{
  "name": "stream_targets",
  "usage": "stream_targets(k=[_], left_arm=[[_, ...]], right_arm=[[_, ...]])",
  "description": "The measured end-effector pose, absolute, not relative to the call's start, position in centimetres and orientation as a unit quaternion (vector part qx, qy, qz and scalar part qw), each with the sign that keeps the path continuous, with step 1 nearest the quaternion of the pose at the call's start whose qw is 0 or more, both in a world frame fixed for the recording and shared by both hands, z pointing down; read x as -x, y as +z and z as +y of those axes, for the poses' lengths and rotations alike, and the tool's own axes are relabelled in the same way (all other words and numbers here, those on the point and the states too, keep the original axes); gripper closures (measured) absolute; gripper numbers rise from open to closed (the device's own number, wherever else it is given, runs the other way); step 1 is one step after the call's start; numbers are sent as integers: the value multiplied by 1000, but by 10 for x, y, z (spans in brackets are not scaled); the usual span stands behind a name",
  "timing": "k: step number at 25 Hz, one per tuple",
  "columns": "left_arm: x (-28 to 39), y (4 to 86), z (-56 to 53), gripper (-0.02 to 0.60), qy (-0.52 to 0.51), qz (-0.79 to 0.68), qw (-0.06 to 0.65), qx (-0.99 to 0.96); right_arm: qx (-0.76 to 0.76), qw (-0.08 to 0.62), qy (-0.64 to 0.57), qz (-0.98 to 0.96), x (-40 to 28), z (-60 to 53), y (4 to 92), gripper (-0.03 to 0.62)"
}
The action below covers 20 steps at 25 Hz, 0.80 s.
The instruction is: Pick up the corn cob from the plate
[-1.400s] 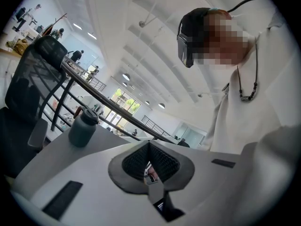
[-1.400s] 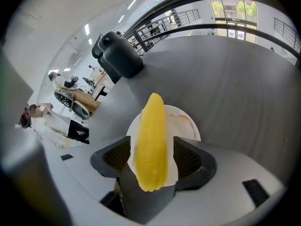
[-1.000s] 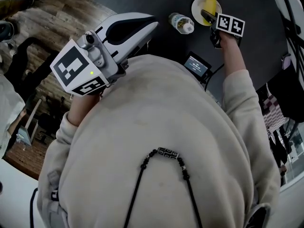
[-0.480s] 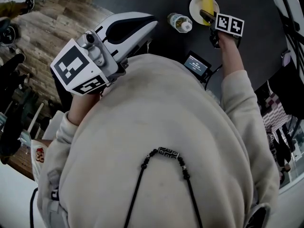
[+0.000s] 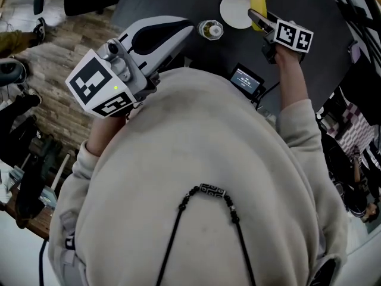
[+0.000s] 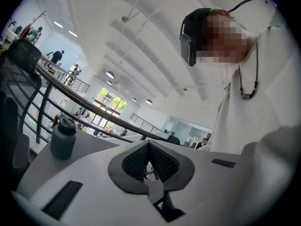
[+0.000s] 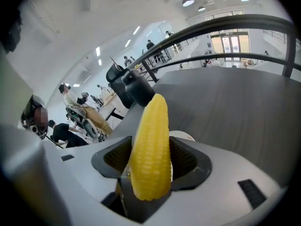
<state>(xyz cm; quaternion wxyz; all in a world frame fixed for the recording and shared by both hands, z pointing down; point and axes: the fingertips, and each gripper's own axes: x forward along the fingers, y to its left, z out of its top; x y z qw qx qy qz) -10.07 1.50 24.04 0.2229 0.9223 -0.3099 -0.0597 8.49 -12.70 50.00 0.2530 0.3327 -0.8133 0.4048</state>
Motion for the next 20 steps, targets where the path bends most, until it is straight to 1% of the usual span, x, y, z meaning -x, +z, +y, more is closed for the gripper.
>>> stream_targets(k=[9,20], left_arm=[[64,213,1,581,-45,-256,176,-949],[21,193,-10,581,-25,-186,146,-971]], right_arm=[[-339,86,373,-859,-105,-107,373,333],[-326,-24,301,-896,-123,-65,250,333]])
